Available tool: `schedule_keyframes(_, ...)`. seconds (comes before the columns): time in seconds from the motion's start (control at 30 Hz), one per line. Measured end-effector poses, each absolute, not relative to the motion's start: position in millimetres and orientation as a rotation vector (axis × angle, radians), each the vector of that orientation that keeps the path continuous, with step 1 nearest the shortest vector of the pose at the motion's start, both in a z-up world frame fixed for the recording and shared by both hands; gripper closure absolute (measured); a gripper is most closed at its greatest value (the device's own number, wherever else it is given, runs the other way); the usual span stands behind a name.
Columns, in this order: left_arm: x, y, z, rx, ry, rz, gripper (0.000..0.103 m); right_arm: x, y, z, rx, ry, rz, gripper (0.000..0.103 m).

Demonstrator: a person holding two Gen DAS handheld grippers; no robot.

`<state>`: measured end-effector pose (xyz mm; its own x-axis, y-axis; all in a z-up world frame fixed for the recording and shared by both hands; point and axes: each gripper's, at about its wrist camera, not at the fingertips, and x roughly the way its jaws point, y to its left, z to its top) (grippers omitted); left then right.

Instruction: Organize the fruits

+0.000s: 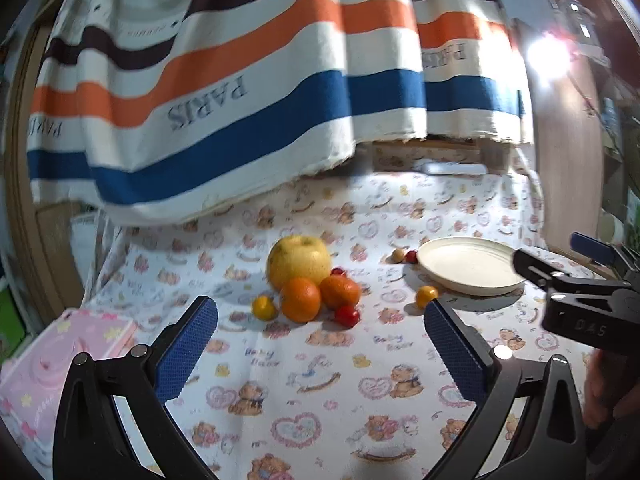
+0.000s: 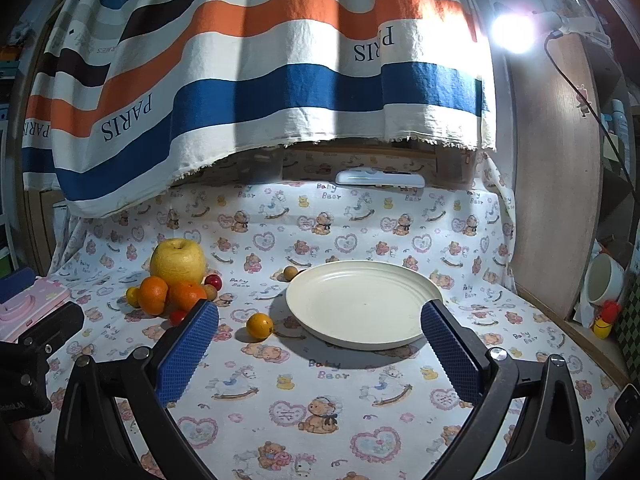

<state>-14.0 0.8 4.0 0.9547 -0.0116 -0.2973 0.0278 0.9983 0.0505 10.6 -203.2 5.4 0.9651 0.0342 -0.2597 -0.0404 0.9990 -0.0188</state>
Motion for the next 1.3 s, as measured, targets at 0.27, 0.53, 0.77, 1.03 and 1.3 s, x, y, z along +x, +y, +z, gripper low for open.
schedule_keyframes(0.27,-20,11,29,0.067,0.245,-0.003,0.000,7,-204,7,-0.033,0.295,0.021,0.001)
schedule_keyframes(0.53,8,28,60,0.089,0.201,-0.024,0.000,18,-185,45,-0.078,0.272,0.144,0.001)
schedule_keyframes(0.77,52,47,73,0.036,0.284,-0.029,0.000,43,-173,85,-0.072,0.214,0.144,0.001)
schedule_keyframes(1.03,67,62,107,0.043,0.245,0.019,0.000,66,-168,112,-0.045,0.171,0.160,0.001)
schedule_keyframes(1.3,98,65,83,0.011,0.326,-0.027,0.000,96,-156,83,-0.054,0.237,0.176,0.001)
